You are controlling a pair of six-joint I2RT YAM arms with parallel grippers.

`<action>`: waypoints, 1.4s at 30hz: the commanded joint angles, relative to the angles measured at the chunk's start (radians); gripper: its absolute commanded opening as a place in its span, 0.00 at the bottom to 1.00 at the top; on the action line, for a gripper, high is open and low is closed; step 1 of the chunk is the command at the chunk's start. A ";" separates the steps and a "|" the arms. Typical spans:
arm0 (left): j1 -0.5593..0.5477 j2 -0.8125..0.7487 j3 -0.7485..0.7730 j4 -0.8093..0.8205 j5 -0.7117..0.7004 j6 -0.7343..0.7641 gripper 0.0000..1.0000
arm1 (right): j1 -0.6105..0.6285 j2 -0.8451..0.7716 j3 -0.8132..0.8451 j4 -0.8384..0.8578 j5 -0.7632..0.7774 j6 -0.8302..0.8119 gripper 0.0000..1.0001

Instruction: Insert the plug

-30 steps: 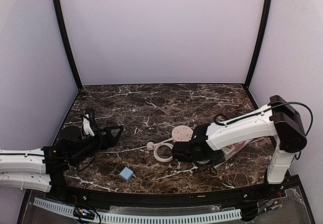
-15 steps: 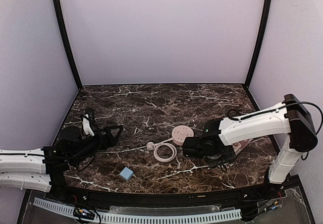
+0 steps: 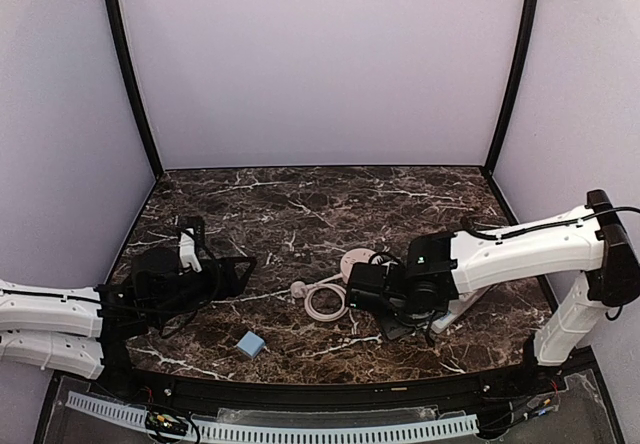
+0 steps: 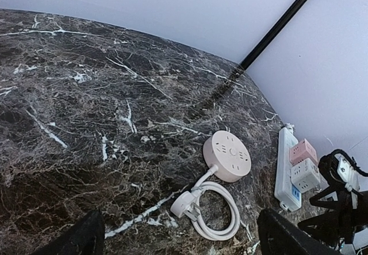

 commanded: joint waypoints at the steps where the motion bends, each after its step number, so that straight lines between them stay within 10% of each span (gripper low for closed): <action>1: -0.003 0.085 0.054 0.055 0.096 0.069 0.92 | 0.015 -0.034 0.037 0.097 0.004 -0.044 0.69; 17: -0.155 0.308 0.269 -0.268 -0.029 0.076 0.93 | 0.007 -0.121 0.001 0.343 0.109 -0.122 0.93; 35: -0.234 0.121 0.263 -0.871 0.221 -0.001 0.93 | -0.004 -0.314 -0.206 0.503 0.102 -0.185 0.94; 42: -0.234 0.292 0.363 -0.988 0.222 0.061 0.92 | -0.004 -0.323 -0.242 0.531 0.075 -0.189 0.94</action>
